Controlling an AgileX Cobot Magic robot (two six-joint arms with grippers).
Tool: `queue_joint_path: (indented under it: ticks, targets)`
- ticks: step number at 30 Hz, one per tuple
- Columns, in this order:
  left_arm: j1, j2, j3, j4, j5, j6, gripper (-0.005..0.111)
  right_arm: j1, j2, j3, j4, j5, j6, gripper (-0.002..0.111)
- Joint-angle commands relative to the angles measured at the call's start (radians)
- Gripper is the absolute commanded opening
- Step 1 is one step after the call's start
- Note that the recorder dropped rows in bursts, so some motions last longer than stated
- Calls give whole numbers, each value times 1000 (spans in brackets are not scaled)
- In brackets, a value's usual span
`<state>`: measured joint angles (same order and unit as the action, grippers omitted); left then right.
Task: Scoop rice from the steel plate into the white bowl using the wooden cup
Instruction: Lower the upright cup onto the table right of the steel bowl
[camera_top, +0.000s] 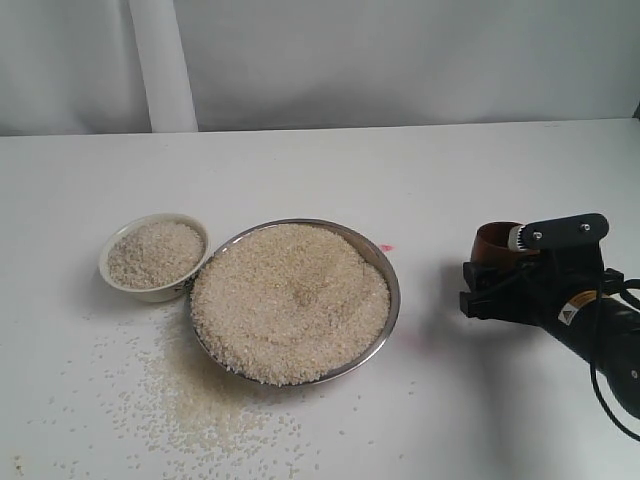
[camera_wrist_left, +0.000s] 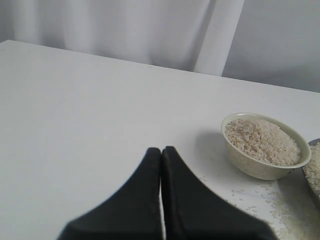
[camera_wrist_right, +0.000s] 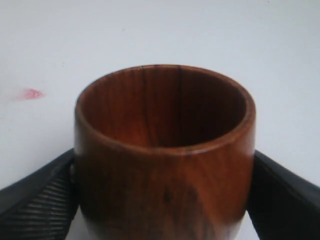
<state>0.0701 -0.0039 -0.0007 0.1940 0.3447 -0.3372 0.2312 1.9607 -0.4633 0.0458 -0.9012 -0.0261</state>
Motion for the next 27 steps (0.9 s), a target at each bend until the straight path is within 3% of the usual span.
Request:
queue_joint_path:
  ticks: [1,3,6,13,16,19,27]
  targets:
    - [-5,4,1,3,-7,-2,0,-6,1,1,7,4,-16,0]
    - [-5,4,1,3,-7,-2,0,-6,1,1,7,4,-23,3]
    - [-5,4,1,3,-7,-2,0,-6,1,1,10,4,-23,16]
    - [-5,4,1,3,-7,-2,0,-6,1,1,10,-13,-27,69]
    - [-5,4,1,3,-7,-2,0,-6,1,1,10,-13,-27,86]
    - [-5,4,1,3,-7,-2,0,-6,1,1,10,-13,-27,92]
    - [-5,4,1,3,-7,-2,0,-6,1,1,6,-13,-27,92]
